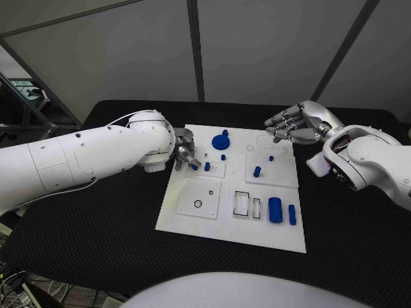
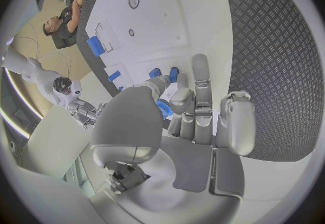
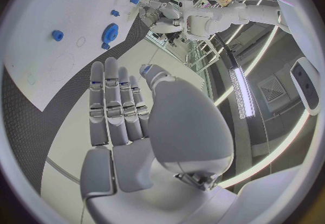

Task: Assemble the parts on the task board

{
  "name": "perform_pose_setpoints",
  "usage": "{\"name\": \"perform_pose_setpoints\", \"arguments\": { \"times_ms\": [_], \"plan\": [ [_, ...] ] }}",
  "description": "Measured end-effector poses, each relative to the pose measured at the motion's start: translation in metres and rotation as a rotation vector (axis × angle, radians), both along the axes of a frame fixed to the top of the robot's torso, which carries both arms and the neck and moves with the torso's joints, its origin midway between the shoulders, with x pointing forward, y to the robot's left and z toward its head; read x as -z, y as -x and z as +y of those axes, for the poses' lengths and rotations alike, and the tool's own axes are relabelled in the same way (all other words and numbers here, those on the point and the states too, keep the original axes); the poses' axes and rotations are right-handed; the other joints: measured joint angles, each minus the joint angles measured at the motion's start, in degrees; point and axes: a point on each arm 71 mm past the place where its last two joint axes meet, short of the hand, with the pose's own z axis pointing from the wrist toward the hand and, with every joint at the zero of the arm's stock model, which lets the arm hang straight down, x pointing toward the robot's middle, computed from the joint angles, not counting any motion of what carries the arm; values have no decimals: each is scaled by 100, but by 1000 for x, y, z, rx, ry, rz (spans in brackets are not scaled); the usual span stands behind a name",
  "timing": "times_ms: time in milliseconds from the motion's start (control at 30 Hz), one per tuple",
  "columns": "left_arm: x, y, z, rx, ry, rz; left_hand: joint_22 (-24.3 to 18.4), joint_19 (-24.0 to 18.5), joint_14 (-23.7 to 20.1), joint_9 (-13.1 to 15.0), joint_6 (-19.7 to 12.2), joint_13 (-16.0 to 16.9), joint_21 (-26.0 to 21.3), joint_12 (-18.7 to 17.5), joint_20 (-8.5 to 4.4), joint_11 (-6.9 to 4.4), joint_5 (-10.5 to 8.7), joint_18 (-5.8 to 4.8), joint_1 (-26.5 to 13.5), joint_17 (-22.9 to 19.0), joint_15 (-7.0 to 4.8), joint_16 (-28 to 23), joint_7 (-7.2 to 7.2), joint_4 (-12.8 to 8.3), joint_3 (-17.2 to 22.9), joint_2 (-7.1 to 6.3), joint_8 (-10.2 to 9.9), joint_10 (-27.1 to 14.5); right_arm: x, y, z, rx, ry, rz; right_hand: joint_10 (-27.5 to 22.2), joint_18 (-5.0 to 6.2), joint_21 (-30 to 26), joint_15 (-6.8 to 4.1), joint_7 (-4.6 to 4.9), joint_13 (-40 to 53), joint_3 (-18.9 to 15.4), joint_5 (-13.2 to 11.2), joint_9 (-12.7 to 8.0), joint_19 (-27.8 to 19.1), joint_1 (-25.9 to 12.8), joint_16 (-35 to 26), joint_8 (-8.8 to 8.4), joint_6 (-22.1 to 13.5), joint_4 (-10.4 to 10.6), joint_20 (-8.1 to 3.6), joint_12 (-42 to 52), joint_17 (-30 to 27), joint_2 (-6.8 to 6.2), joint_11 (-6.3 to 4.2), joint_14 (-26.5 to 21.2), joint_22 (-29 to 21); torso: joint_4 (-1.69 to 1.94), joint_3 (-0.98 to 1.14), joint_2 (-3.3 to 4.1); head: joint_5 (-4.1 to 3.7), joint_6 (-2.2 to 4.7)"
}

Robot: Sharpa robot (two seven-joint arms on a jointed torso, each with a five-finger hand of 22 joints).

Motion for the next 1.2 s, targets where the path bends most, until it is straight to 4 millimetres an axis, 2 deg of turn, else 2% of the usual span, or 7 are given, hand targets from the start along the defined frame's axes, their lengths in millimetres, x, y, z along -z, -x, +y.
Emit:
{"name": "perform_pose_setpoints", "arguments": {
  "times_ms": [200,600,767,1067,1100,1167,1200],
  "plan": [
    [2,-1,1,-9,7,13,0,0,0,-12,45,1,0,0,0,-10,5,-1,-61,0,0,0,-17,88,-288,63,4,9,0,0,0,0,0,0,0,0,0,0,0,0,0,0,0,0,0,0,0,0,0,0,0,0,0,0,0,0,-1,0,-1,-3,-5],
    [5,-4,2,-26,14,24,0,0,0,-17,52,-7,0,0,0,-10,6,0,-82,4,0,0,-12,146,-429,84,-13,9,0,0,0,-1,0,1,0,0,0,0,0,1,0,23,0,0,-24,0,0,0,0,0,0,-1,24,0,0,1,-3,1,-3,-15,-6],
    [5,-5,3,-32,15,26,0,-1,0,-17,52,-15,0,0,0,-10,6,-1,-106,4,0,0,-12,195,-624,79,-13,8,0,0,0,-1,0,1,0,0,0,0,0,-6,0,23,0,0,-24,0,0,0,0,0,0,-2,24,0,0,1,-3,1,-3,-21,-6],
    [7,-5,7,-42,13,27,0,-1,0,-24,86,1,0,19,0,10,6,0,-515,10,0,0,23,615,-1351,-89,-13,28,0,0,-1,0,0,2,0,0,-22,0,0,-13,0,22,0,0,-24,0,0,0,0,0,0,-2,24,0,0,-5,-3,1,-5,-26,-5],
    [8,-5,8,-45,13,26,0,-1,0,-24,93,8,-1,26,0,10,-17,0,-543,10,0,0,30,655,-1427,-106,-13,28,0,0,-1,1,0,2,0,0,-22,0,0,-13,0,22,0,0,-24,0,0,0,0,0,0,-2,24,0,0,-5,-3,0,-6,-26,-4],
    [7,-5,8,-49,16,22,0,-1,0,-24,113,20,-1,39,0,10,-416,-1,-597,9,0,0,10,691,-1609,-64,-13,28,0,0,-1,1,1,2,0,0,-22,0,0,-13,16,22,0,0,-24,-26,0,0,16,0,0,-2,24,0,0,-5,-2,-1,-7,-29,1],
    [7,-5,9,-51,18,19,0,-1,0,-24,113,24,-1,39,0,10,-534,0,-625,9,0,0,10,702,-1677,-37,-13,28,0,0,-1,1,1,2,0,1,-22,0,0,-17,17,22,0,0,-24,-27,0,0,17,0,0,-2,24,0,0,-5,-1,-1,-7,-29,2]
  ]
}}
